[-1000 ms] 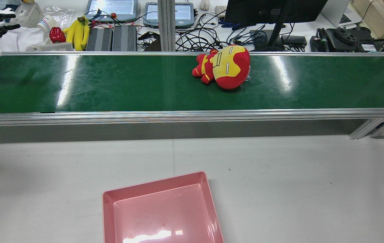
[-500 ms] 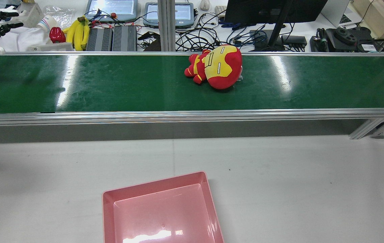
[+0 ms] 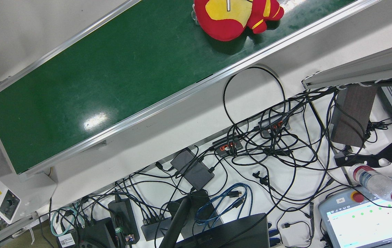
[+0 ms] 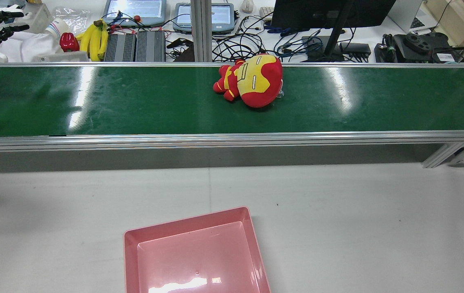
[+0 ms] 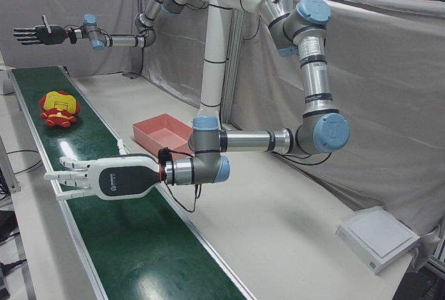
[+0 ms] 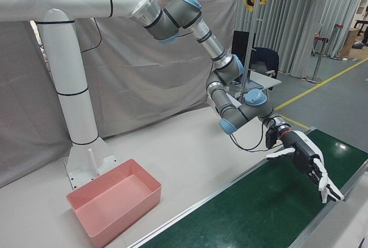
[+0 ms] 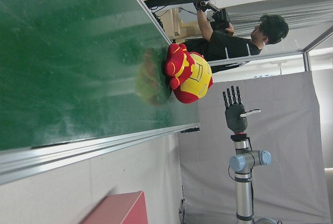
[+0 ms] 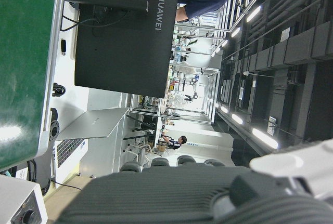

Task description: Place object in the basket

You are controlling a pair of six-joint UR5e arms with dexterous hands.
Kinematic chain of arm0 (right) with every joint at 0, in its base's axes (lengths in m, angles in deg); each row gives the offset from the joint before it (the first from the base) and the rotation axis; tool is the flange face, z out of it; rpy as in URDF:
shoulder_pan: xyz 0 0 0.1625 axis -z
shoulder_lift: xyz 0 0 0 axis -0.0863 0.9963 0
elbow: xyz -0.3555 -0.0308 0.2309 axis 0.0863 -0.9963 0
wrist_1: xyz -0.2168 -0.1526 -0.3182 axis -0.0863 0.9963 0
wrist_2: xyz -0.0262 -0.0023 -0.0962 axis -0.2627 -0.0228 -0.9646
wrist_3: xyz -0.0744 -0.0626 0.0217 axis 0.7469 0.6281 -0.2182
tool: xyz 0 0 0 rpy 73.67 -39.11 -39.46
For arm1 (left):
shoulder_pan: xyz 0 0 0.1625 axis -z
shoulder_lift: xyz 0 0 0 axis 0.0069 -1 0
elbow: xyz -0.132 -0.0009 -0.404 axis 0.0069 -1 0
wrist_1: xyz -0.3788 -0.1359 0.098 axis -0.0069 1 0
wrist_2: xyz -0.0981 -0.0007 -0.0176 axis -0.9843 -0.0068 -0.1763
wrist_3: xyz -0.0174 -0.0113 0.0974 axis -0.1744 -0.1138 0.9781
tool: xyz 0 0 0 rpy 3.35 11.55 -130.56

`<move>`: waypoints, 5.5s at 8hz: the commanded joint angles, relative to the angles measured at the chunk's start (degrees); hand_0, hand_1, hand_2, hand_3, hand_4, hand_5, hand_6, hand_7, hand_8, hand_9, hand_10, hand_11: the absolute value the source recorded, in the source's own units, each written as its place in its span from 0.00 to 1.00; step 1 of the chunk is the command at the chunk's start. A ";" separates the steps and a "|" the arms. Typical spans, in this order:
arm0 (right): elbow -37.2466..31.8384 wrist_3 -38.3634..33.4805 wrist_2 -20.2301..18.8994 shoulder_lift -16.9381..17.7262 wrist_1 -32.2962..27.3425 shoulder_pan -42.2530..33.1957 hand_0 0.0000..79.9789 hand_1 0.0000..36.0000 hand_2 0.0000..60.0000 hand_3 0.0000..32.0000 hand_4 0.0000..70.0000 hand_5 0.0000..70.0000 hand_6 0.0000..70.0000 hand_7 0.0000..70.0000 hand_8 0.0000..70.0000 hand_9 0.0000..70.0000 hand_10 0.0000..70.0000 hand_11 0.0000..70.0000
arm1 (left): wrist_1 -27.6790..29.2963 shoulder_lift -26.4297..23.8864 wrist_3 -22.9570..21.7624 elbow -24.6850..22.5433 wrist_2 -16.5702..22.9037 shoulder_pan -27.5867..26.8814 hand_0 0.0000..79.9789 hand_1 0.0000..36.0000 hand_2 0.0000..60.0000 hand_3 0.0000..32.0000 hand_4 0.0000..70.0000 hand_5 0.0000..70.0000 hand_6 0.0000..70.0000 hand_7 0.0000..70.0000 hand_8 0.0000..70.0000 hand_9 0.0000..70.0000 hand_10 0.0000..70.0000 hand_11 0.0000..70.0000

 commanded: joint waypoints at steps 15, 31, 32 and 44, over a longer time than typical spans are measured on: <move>0.01 0.00 0.00 0.00 0.00 0.00 0.00 0.00 0.00 0.00 0.00 0.00 0.00 0.00 0.00 0.00 0.00 0.00 | 0.00 -0.45 -0.63 -0.03 -0.09 -0.03 0.75 0.52 0.00 0.00 0.20 0.35 0.07 0.06 0.18 0.27 0.00 0.00; 0.01 0.00 0.00 0.00 0.00 0.00 0.00 0.00 0.00 0.00 0.00 0.00 0.00 0.00 0.00 0.00 0.00 0.00 | -0.09 -0.09 0.16 -0.03 0.17 0.15 0.79 0.56 0.00 0.00 0.18 0.36 0.07 0.07 0.17 0.26 0.00 0.00; 0.01 0.00 0.00 0.00 0.00 0.00 0.00 0.00 0.00 0.00 0.00 0.00 0.00 0.00 0.00 0.00 0.00 0.00 | -0.18 -0.01 0.16 -0.03 0.09 0.15 0.83 0.49 0.00 0.00 0.19 0.35 0.07 0.07 0.17 0.26 0.00 0.00; 0.01 0.00 0.00 0.00 0.09 -0.09 0.00 0.00 0.00 0.00 0.00 0.00 0.00 0.00 0.00 0.00 0.00 0.00 | -10.76 -3.95 11.00 -5.46 -0.09 -0.38 0.79 0.56 0.00 0.00 0.22 0.36 0.07 0.06 0.16 0.25 0.00 0.00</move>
